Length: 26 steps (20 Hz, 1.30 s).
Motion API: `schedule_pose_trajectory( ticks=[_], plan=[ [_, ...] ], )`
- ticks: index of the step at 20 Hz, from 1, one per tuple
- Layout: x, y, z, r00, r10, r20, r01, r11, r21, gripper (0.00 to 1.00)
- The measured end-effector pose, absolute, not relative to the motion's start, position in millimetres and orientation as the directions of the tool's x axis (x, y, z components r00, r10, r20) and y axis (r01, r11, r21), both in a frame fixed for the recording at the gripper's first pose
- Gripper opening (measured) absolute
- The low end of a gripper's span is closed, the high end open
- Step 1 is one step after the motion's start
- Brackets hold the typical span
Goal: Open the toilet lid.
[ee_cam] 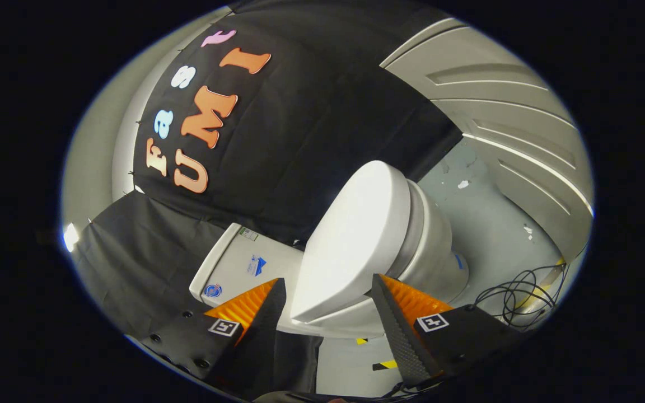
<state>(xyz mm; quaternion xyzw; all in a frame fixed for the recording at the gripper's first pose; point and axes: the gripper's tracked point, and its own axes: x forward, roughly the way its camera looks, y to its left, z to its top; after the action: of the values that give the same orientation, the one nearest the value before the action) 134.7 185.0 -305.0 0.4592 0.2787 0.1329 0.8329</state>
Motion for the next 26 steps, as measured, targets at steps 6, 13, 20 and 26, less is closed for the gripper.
schedule_pose_trajectory(
  ticks=[6, 13, 20, 26],
  plan=[
    [149, 182, -361, 0.766, 0.484, -0.423, 0.196, 0.451, 0.871, 0.98],
    [156, 190, -395, 0.722, 0.508, -0.469, 0.276, 0.410, 0.869, 0.94],
    [163, 201, -409, 0.706, 0.525, -0.475, 0.293, 0.394, 0.871, 0.73],
    [166, 204, -412, 0.706, 0.531, -0.469, 0.280, 0.400, 0.873, 0.47]
  ],
)
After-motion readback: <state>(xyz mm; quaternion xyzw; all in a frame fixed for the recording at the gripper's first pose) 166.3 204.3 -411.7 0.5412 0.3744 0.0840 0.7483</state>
